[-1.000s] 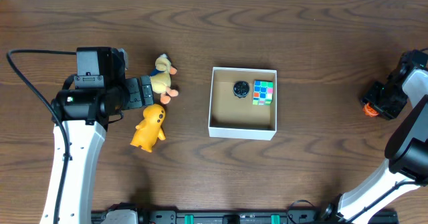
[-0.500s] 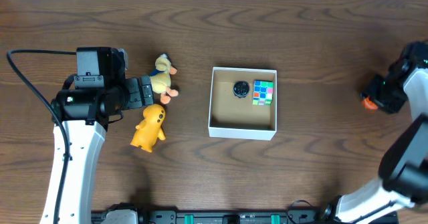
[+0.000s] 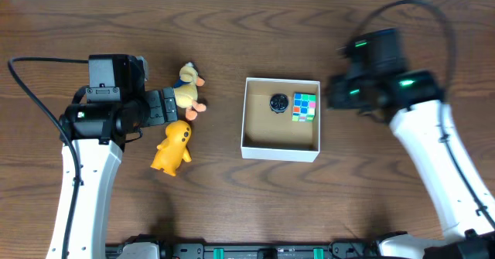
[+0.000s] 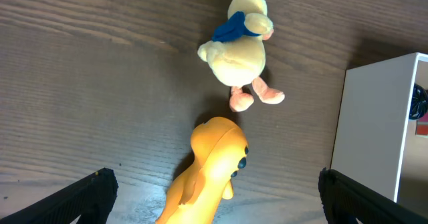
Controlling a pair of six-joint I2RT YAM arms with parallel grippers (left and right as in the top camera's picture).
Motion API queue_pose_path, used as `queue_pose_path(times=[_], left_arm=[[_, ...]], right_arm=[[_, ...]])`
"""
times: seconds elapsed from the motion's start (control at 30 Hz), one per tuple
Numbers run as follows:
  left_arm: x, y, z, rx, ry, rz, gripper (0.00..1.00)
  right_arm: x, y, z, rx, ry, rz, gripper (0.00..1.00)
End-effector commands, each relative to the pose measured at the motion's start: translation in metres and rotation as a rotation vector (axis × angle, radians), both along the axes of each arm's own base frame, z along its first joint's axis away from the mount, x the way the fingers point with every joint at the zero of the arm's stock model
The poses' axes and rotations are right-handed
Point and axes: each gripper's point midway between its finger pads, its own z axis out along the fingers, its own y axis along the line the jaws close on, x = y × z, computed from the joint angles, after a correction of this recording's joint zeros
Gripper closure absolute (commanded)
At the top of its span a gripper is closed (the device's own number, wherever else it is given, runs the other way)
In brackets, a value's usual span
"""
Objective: Pack container
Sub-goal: 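Carry the orange part into the box and release it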
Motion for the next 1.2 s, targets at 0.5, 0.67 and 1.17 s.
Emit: queue_pose_path(times=[0.5,0.67,1.17], left_arm=[[-0.002,-0.002,-0.005,-0.003,0.020,-0.011,0.02],[-0.002,-0.002,-0.005,-0.003,0.020,-0.011,0.02],[-0.002,-0.002,-0.005,-0.003,0.020,-0.011,0.02]], right_arm=[[-0.028,0.061,-0.100,-0.219,0.237,0.215,0.99],[-0.022,0.052,-0.106,-0.279,0.223,0.195,0.99],[-0.029,0.050,-0.109,-0.284,0.251,0.201,0.76]])
